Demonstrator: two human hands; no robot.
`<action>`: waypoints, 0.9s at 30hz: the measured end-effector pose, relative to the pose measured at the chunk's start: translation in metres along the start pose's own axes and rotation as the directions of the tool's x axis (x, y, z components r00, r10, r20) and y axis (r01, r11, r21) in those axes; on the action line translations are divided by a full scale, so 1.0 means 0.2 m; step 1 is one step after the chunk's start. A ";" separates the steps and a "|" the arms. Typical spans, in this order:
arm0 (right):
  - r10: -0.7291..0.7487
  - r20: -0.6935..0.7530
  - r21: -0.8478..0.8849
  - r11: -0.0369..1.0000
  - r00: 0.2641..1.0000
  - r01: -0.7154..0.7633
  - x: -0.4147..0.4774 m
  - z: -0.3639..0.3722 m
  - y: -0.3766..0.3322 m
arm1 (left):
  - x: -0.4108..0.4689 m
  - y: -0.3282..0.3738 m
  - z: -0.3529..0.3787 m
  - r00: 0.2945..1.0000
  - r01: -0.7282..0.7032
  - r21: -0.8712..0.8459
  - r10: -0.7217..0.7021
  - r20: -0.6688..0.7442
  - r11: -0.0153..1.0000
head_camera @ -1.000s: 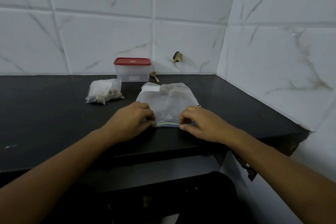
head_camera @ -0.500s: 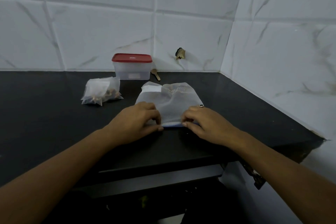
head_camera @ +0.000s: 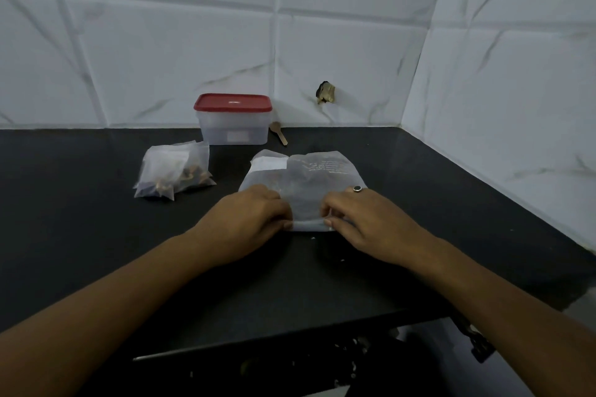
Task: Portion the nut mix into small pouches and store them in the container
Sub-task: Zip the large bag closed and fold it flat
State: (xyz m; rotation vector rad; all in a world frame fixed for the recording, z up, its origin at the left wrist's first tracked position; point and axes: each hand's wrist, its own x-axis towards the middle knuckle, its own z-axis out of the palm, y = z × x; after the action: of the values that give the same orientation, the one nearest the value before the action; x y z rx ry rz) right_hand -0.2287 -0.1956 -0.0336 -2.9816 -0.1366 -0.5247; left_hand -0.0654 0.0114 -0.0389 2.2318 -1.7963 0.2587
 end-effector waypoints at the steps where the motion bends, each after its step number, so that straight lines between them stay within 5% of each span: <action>1: -0.010 0.003 -0.011 1.000 1.000 0.010 0.01 0.00 0.01 | 0.02 0.00 0.00 1.000 0.016 -0.016 -0.016 0.004 1.000; 27: 0.036 -0.038 -0.015 0.999 0.999 -0.037 0.15 0.07 0.12 | 0.17 -0.02 0.06 0.996 0.018 0.105 -0.009 -0.091 0.994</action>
State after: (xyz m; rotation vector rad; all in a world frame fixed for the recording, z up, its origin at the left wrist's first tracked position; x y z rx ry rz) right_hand -0.1926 -0.2156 -0.0385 -2.9815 -0.0753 -0.5801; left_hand -0.0534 -0.0237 -0.0408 2.2627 -1.7583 0.4542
